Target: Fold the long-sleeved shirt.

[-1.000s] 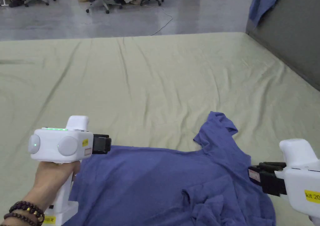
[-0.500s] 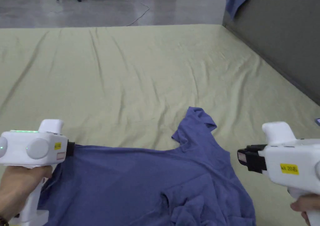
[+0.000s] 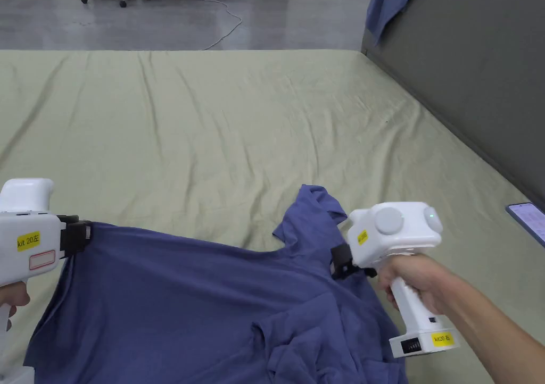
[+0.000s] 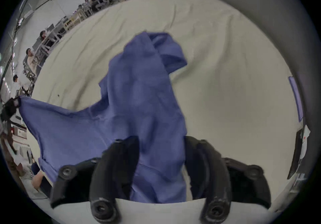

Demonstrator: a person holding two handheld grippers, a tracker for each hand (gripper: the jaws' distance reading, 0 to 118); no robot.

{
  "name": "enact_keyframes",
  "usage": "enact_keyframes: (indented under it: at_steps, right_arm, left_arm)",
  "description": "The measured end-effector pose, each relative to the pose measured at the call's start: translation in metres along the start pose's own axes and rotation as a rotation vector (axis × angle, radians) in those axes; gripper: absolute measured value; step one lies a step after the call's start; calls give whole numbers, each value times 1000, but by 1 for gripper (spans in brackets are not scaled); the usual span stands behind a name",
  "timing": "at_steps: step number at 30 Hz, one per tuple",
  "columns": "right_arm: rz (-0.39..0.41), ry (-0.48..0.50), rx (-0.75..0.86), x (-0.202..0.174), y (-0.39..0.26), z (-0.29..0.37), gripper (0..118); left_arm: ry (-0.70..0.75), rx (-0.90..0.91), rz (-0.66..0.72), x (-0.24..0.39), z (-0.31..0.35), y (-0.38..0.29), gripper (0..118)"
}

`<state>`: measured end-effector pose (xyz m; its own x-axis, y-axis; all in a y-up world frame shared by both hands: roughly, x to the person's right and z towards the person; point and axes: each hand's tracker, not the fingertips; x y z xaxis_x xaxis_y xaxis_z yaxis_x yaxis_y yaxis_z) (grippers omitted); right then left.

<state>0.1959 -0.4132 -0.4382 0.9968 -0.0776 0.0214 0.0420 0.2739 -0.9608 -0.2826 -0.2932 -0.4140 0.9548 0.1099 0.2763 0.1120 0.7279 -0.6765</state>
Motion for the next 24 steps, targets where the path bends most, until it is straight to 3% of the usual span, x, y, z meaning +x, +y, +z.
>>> enact_keyframes:
  at_steps: [2,4,6,7,9,14,20,24]
  right_arm:
    - [113,-86,34,-12,-3,-2,44]
    - [91,-86,28,-13,1,3,40]
    - [120,-96,45,-7,1,14,7]
    - [84,-59,47,-3,2,27,0]
    - [45,30,112,-2,3,58,0]
    - [126,100,359,-11,29,185,0]
    - [213,58,726,-39,104,367,0]
    - [205,-2,907,-57,162,475,0]
  left_arm:
    - [15,-4,-11,1,-2,0,1]
    - [17,-10,-10,-1,-6,-1,1]
    - [15,-14,-3,-1,-6,0,1]
    - [14,-13,0,1,-4,1,1]
    - [21,16,-2,2,7,9,1]
    - [34,139,-7,-1,53,61,1]
    - [110,422,-24,-1,140,182,1]
    - [189,575,-37,7,203,276,1]
